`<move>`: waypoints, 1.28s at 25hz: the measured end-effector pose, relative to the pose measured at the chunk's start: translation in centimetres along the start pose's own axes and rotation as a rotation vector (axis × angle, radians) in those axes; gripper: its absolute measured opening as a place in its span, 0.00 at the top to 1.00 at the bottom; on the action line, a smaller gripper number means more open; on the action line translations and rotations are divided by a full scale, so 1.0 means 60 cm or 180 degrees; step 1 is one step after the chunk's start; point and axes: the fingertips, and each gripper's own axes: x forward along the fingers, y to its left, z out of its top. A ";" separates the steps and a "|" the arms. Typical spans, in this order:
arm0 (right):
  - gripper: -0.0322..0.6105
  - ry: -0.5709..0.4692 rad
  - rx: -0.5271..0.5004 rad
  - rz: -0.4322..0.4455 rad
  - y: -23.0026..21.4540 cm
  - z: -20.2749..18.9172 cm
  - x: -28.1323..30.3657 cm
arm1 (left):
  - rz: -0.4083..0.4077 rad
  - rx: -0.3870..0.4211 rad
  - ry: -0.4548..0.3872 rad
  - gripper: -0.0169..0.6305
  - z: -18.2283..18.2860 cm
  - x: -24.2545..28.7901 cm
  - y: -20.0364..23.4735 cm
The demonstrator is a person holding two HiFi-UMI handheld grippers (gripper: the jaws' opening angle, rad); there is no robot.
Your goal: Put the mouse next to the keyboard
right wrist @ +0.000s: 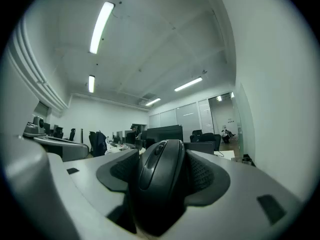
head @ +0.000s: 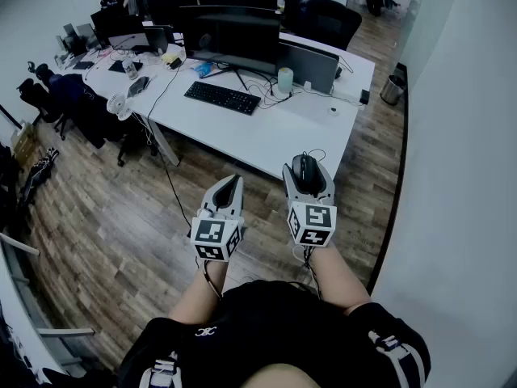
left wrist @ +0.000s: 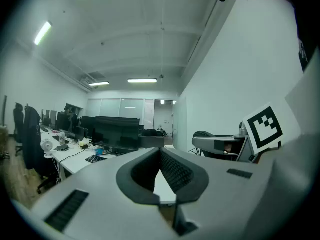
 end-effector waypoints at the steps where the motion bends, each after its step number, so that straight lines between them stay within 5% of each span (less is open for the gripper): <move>1: 0.47 0.0003 -0.0004 0.0002 0.000 0.000 -0.001 | 0.0005 0.0000 -0.0007 0.95 0.001 -0.001 -0.001; 32: 0.47 0.0037 -0.0056 -0.0231 0.120 -0.031 0.103 | -0.0127 -0.0087 0.0046 0.95 -0.044 0.006 0.185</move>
